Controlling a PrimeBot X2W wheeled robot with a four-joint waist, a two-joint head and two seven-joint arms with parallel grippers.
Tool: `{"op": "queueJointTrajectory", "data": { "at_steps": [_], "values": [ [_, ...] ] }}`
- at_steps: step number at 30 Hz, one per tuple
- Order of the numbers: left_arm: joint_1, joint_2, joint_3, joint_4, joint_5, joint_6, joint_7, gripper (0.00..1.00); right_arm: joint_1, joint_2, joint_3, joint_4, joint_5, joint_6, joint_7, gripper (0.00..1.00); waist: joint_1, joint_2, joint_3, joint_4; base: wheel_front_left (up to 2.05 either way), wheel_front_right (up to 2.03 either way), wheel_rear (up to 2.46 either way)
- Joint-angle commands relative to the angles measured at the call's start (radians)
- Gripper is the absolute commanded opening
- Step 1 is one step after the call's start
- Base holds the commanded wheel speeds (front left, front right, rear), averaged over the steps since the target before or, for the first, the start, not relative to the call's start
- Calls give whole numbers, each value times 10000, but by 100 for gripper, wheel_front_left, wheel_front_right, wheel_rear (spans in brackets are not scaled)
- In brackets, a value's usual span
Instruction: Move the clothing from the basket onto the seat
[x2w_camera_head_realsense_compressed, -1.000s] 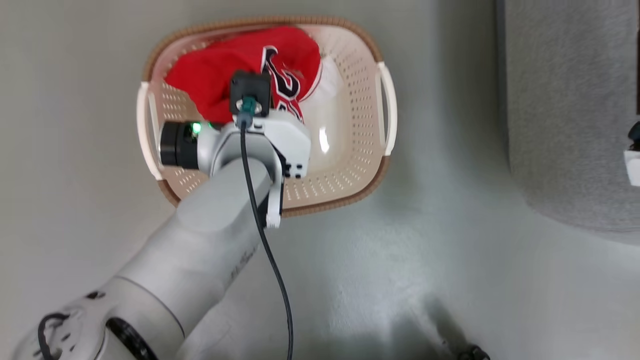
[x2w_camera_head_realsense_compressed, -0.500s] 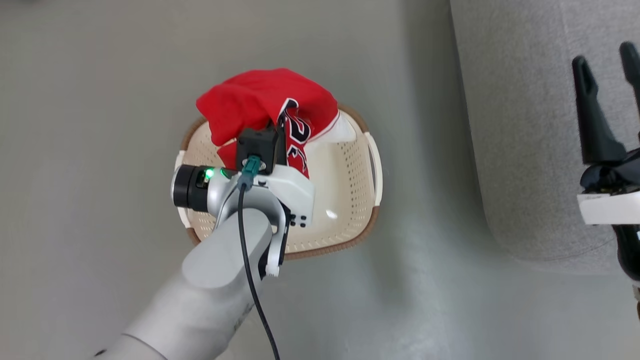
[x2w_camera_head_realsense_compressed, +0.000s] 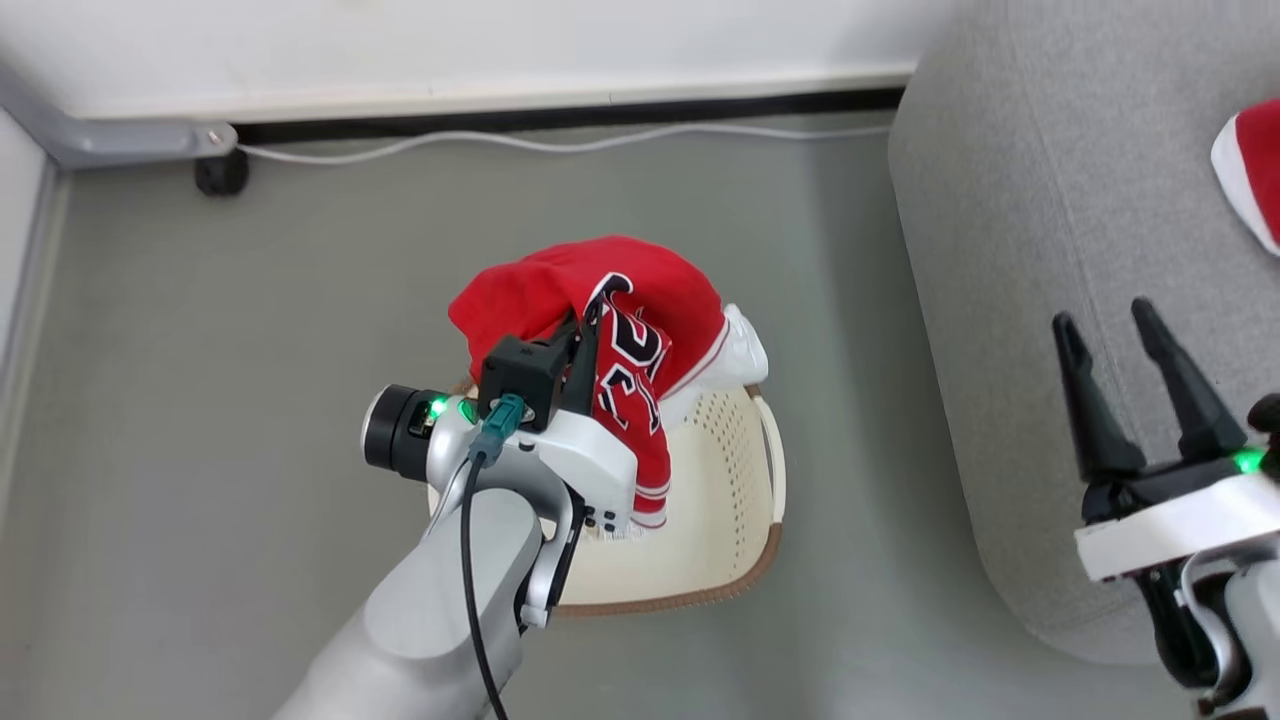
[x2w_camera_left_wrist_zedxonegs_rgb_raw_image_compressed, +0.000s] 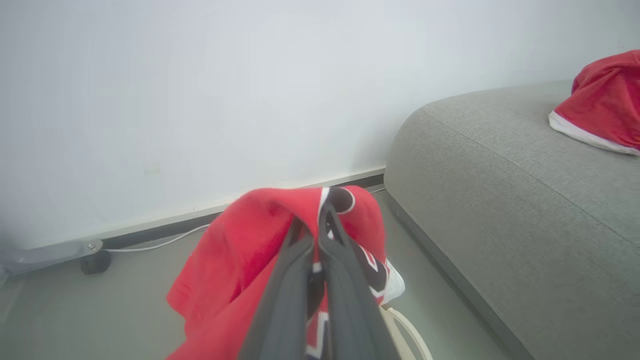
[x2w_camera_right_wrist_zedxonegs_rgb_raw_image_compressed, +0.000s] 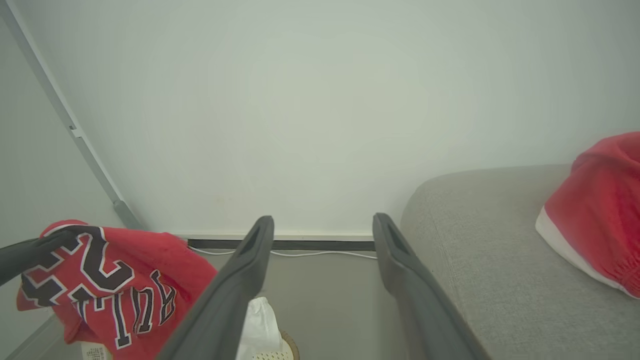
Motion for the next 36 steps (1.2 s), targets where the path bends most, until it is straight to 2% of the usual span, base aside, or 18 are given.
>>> {"op": "queueJointTrajectory", "data": {
  "at_steps": [1, 9, 16, 21, 30, 36],
  "values": [
    [50, 70, 382, -314, 175, -118, -104, 0, 238, -73, 136, -89, -176, 33, -59, 100, 0, 0, -599, 251, 0, 0, 0],
    [502, 225, 902, -910, 778, -1032, -104, 0, 927, 687, 100, 658, -853, 33, -59, 100, 0, 0, -1854, 535, 0, 0, 0],
    [534, 580, 1029, -1469, 895, -1510, -105, 0, 1241, 1104, 194, 1047, -1156, 33, -59, 100, 0, 0, -2553, 704, 0, 0, 0],
    [429, 807, 1059, -2053, 911, -1572, -70, 0, 1313, 1268, 187, 1139, -1260, 33, -59, 100, 0, 0, -2700, 721, 0, 0, 0],
    [314, 1089, 1026, -3144, 978, -1425, 256, 0, 1305, 1225, 236, 1120, -1199, 33, -59, 100, 0, 0, -2599, 674, 0, 0, 0],
    [335, 1095, 910, -3463, 953, -1417, 389, 0, 826, 589, 1257, 952, -859, 33, -59, 100, 0, 0, -2473, 638, 0, 0, 0]
  ]
}}
